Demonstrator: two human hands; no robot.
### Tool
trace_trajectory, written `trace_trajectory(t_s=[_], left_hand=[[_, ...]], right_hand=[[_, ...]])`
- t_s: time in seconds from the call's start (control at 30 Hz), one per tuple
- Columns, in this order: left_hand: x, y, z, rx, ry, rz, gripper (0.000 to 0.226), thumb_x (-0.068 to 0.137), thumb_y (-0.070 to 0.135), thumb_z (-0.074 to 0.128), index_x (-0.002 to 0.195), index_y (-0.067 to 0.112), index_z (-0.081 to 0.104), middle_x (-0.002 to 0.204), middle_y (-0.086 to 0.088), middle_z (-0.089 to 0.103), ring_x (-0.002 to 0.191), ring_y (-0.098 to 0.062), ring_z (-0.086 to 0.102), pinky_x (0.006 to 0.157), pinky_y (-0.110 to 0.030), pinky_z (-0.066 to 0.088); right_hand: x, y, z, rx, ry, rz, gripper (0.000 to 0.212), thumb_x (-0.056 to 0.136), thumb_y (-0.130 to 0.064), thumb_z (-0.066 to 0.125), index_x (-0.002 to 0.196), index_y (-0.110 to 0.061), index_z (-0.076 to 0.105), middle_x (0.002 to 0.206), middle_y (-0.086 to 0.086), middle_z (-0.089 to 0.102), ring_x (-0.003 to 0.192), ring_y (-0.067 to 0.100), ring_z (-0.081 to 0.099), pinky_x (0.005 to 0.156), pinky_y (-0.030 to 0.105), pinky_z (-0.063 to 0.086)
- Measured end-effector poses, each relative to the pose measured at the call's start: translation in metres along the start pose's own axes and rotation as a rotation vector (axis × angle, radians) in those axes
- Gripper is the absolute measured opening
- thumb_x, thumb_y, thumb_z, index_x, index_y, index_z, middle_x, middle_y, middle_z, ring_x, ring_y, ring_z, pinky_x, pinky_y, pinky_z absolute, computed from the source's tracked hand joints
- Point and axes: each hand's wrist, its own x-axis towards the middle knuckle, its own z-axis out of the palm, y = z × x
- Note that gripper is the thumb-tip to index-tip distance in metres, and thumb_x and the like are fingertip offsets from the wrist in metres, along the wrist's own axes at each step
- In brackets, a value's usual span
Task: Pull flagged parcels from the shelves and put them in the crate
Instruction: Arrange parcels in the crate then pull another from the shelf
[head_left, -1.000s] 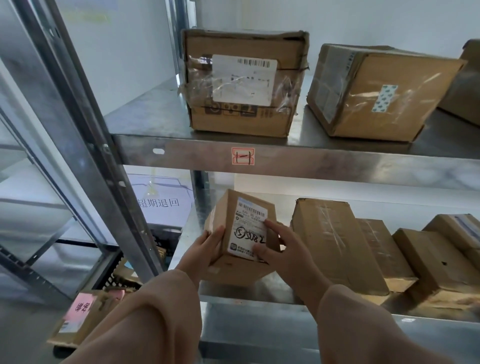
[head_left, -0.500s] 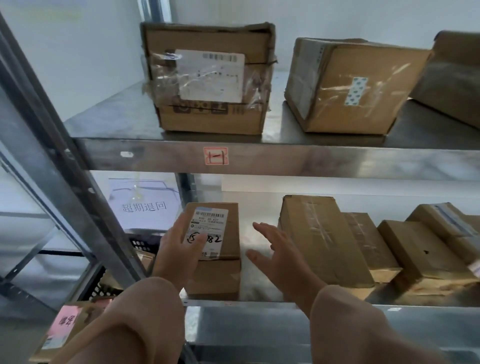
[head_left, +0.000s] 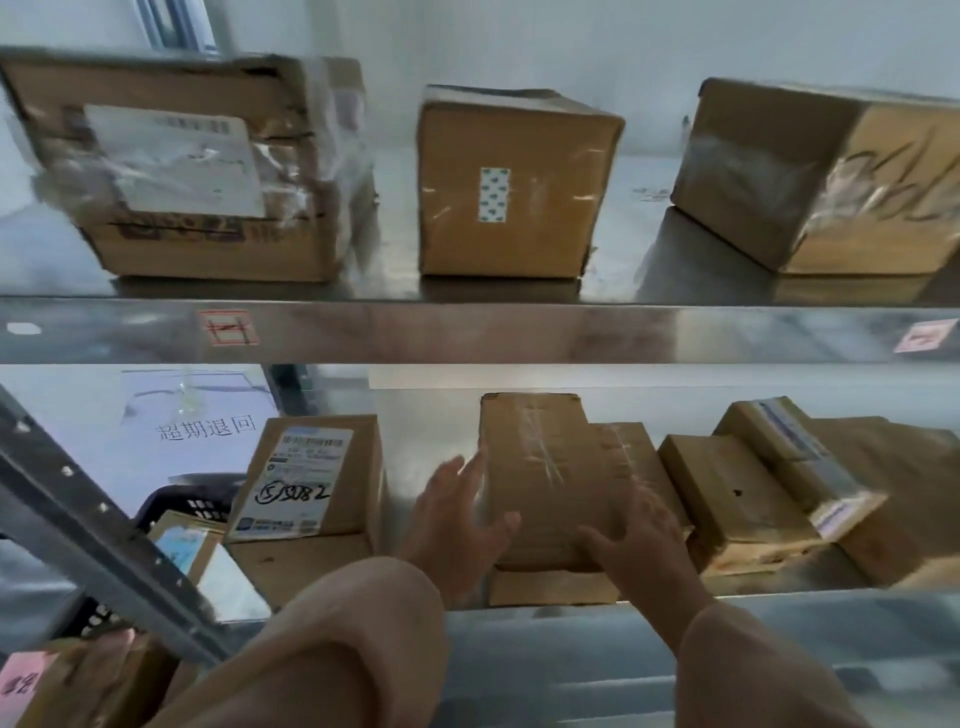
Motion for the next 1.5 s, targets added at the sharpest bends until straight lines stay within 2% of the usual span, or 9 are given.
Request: trace_trajectory(t_s=[0.2, 0.3, 0.43, 0.67, 0.77, 0.87, 1.07, 1.27, 1.5], left_hand=[[0.000, 0.001, 0.056, -0.155, -0.111, -0.358, 0.079, 0.091, 0.048, 0.056, 0.153, 0.028, 0.010, 0.156, 0.002, 0.026, 0.141, -0.021, 0.031, 0.111, -0.031, 0.030], [0.001, 0.005, 0.058, -0.126, -0.043, -0.402, 0.078, 0.092, 0.047, 0.056, 0.153, 0.027, 0.011, 0.155, -0.002, 0.028, 0.140, -0.024, 0.032, 0.111, -0.035, 0.031], [0.000, 0.015, 0.049, -0.332, 0.019, -0.461, 0.074, 0.092, 0.038, 0.060, 0.152, 0.025, 0.018, 0.147, -0.003, 0.042, 0.131, -0.025, 0.045, 0.110, -0.041, 0.039], [-0.020, 0.024, 0.046, -0.563, 0.161, -0.447, 0.070, 0.089, 0.021, 0.067, 0.146, 0.032, 0.029, 0.139, 0.005, 0.043, 0.126, -0.024, 0.049, 0.101, -0.042, 0.049], [-0.026, 0.029, 0.044, -0.774, 0.193, -0.418, 0.055, 0.090, 0.004, 0.061, 0.123, 0.045, 0.046, 0.114, 0.018, 0.048, 0.101, -0.011, 0.056, 0.067, -0.019, 0.057], [-0.027, 0.034, 0.042, -0.874, 0.180, -0.408, 0.054, 0.093, 0.000, 0.053, 0.122, 0.044, 0.047, 0.113, 0.013, 0.048, 0.102, -0.014, 0.056, 0.070, -0.025, 0.057], [-0.022, 0.061, 0.048, -0.715, 0.100, -0.410, 0.096, 0.062, 0.065, 0.068, 0.142, 0.020, 0.040, 0.133, -0.008, 0.048, 0.119, -0.030, 0.054, 0.097, -0.048, 0.051], [-0.026, 0.058, 0.053, -1.003, 0.318, -0.517, 0.012, 0.091, 0.037, 0.059, 0.101, 0.030, 0.060, 0.104, 0.002, 0.067, 0.098, -0.022, 0.064, 0.081, -0.037, 0.056], [-0.054, 0.059, 0.058, -1.346, 0.410, -0.609, 0.037, 0.067, 0.038, 0.068, 0.100, 0.022, 0.058, 0.102, -0.012, 0.073, 0.098, -0.038, 0.066, 0.085, -0.056, 0.054]], right_hand=[[-0.001, 0.017, -0.003, -0.127, -0.162, 0.001, 0.084, 0.088, -0.062, 0.048, 0.152, -0.021, 0.013, 0.161, 0.000, -0.003, 0.147, 0.023, -0.010, 0.117, 0.040, 0.002], [-0.002, 0.012, -0.003, 0.072, -0.193, -0.111, 0.075, 0.087, -0.057, 0.055, 0.148, -0.031, 0.019, 0.154, -0.004, 0.024, 0.143, 0.023, 0.023, 0.115, 0.041, 0.028], [-0.008, -0.002, -0.010, 0.462, -0.257, -0.228, 0.042, 0.085, -0.057, 0.055, 0.120, -0.063, 0.033, 0.115, -0.042, 0.044, 0.108, -0.009, 0.052, 0.077, 0.007, 0.048], [0.011, 0.007, -0.027, 0.773, -0.199, -0.218, 0.027, 0.096, -0.022, 0.050, 0.121, -0.026, 0.060, 0.123, 0.006, 0.059, 0.105, 0.018, 0.062, 0.084, 0.040, 0.058], [0.019, 0.006, -0.033, 0.716, -0.244, -0.159, 0.075, 0.077, -0.041, 0.067, 0.144, -0.027, 0.037, 0.146, 0.004, 0.040, 0.128, 0.026, 0.046, 0.099, 0.051, 0.048], [0.024, 0.006, -0.040, 0.887, -0.483, -0.035, 0.098, 0.063, -0.048, 0.074, 0.148, -0.030, 0.029, 0.144, 0.000, 0.044, 0.123, 0.022, 0.053, 0.089, 0.039, 0.055], [0.007, -0.002, -0.039, 0.881, -0.451, -0.184, 0.075, 0.067, -0.037, 0.076, 0.132, -0.037, 0.039, 0.117, -0.017, 0.055, 0.094, 0.005, 0.064, 0.065, 0.018, 0.055], [-0.002, -0.007, -0.049, 0.930, -0.557, -0.290, 0.046, 0.085, -0.040, 0.050, 0.130, -0.034, 0.052, 0.132, -0.003, 0.053, 0.113, 0.013, 0.058, 0.073, 0.019, 0.054], [0.015, -0.002, -0.061, 0.600, -0.344, -0.424, 0.042, 0.096, -0.023, 0.052, 0.132, -0.042, 0.045, 0.140, -0.007, 0.042, 0.125, 0.020, 0.047, 0.088, 0.037, 0.057]])
